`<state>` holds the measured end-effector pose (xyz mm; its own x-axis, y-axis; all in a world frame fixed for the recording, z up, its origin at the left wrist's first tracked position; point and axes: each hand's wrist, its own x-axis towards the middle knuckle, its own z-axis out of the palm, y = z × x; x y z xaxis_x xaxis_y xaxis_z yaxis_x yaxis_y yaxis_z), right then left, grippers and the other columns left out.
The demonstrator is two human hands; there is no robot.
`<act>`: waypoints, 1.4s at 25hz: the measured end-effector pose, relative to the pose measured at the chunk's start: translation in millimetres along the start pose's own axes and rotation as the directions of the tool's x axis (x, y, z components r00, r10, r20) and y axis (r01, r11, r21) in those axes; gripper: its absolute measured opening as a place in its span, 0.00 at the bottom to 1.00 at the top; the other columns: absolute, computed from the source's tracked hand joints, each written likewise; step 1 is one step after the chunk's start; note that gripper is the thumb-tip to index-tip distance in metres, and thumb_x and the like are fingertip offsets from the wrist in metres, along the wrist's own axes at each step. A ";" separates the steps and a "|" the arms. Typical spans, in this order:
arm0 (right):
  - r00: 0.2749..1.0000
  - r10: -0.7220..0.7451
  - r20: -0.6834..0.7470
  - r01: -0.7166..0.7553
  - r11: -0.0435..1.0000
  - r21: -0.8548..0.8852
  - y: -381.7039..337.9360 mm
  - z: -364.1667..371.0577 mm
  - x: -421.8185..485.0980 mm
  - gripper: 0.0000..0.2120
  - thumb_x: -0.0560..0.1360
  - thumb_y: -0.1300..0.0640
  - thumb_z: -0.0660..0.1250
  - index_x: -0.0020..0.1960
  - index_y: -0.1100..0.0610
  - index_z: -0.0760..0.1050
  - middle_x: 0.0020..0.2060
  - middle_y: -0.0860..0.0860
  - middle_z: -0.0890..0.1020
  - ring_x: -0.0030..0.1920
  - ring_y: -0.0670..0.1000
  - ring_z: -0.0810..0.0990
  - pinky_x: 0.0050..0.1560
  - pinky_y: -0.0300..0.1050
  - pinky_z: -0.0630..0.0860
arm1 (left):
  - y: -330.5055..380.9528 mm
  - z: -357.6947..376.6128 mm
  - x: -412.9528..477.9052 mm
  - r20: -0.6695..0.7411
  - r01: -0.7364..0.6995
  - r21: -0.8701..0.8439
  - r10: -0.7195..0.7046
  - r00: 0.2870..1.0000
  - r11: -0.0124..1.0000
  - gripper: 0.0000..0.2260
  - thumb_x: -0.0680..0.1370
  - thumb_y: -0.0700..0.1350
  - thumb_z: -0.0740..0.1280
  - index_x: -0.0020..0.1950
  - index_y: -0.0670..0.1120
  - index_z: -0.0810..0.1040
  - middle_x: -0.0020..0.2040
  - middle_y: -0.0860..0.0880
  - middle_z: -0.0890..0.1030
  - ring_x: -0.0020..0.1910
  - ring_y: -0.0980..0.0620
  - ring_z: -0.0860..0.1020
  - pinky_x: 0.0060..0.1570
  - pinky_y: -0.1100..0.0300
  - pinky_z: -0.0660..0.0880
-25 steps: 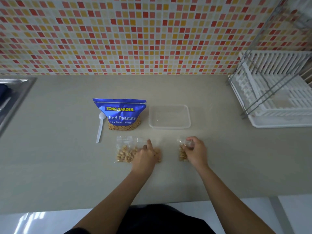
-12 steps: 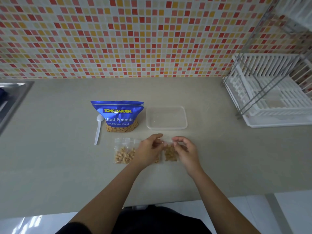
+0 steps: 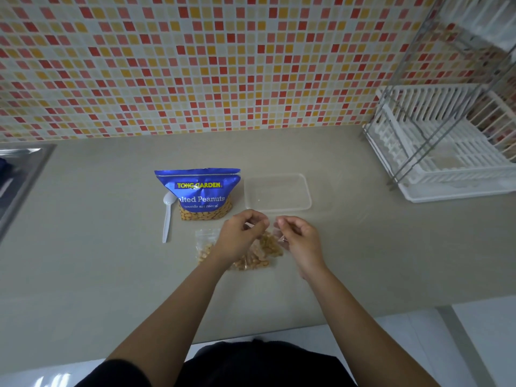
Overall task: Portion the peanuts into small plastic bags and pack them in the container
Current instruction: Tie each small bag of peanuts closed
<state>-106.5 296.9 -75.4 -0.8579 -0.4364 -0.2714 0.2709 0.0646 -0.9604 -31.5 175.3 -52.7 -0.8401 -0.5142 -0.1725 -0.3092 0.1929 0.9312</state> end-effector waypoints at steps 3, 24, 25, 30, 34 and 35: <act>0.999 -0.037 -0.039 0.035 0.998 -0.054 -1.9 13.2 -4.6 0.05 0.74 0.58 0.68 0.41 0.52 0.79 0.38 0.54 0.83 0.36 0.49 0.79 0.38 0.43 0.78 | 2.8 -13.0 2.3 0.041 -0.085 0.112 0.081 0.996 0.990 0.04 0.74 0.46 0.69 0.43 0.46 0.81 0.32 0.55 0.78 0.25 0.61 0.73 0.29 0.72 0.68; 0.963 -0.062 -0.261 0.064 0.998 0.001 -22.7 -10.1 -15.1 0.06 0.76 0.62 0.64 0.41 0.55 0.76 0.30 0.49 0.79 0.27 0.40 0.76 0.30 0.35 0.74 | -15.6 7.6 9.1 0.365 0.095 -0.231 -0.005 0.931 0.968 0.08 0.71 0.51 0.70 0.45 0.49 0.76 0.42 0.47 0.81 0.41 0.52 0.79 0.46 0.56 0.76; 0.966 -0.054 -0.254 0.057 0.998 0.007 -21.3 -13.1 -9.8 0.06 0.76 0.61 0.64 0.41 0.55 0.76 0.30 0.49 0.80 0.27 0.40 0.76 0.29 0.34 0.74 | -17.6 12.7 8.3 0.402 0.119 -0.246 -0.010 0.915 0.962 0.08 0.71 0.47 0.71 0.46 0.49 0.75 0.39 0.48 0.80 0.39 0.53 0.79 0.43 0.58 0.76; 0.958 -0.029 -0.284 -0.068 0.943 -0.325 7.6 -29.9 23.5 0.04 0.72 0.52 0.69 0.42 0.51 0.81 0.37 0.50 0.83 0.39 0.48 0.80 0.48 0.49 0.79 | -23.0 32.6 8.8 0.189 0.198 -0.137 -0.170 0.967 0.971 0.09 0.72 0.41 0.71 0.47 0.47 0.73 0.34 0.46 0.79 0.24 0.57 0.76 0.26 0.63 0.72; 0.982 -0.032 -0.184 -0.081 0.818 -0.569 32.3 -34.4 36.6 0.08 0.72 0.54 0.70 0.46 0.58 0.83 0.41 0.54 0.85 0.39 0.47 0.80 0.42 0.35 0.71 | -39.1 50.0 6.6 0.017 0.146 0.240 -0.154 0.988 0.960 0.13 0.73 0.43 0.69 0.54 0.44 0.70 0.35 0.48 0.81 0.32 0.51 0.80 0.34 0.60 0.75; 0.987 -0.026 -0.161 -0.078 0.793 -0.604 36.8 -33.7 40.2 0.09 0.72 0.54 0.70 0.47 0.59 0.83 0.42 0.55 0.86 0.41 0.48 0.81 0.40 0.33 0.68 | -40.9 54.6 5.3 -0.002 0.119 0.346 -0.127 0.992 0.931 0.13 0.73 0.44 0.68 0.55 0.43 0.70 0.38 0.46 0.82 0.38 0.47 0.81 0.38 0.57 0.75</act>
<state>-145.7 311.9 -123.7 -0.9239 -0.2875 -0.2526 0.0176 0.6274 -0.7785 -47.6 210.3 -109.3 -0.7935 -0.5359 -0.2886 -0.5424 0.4074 0.7347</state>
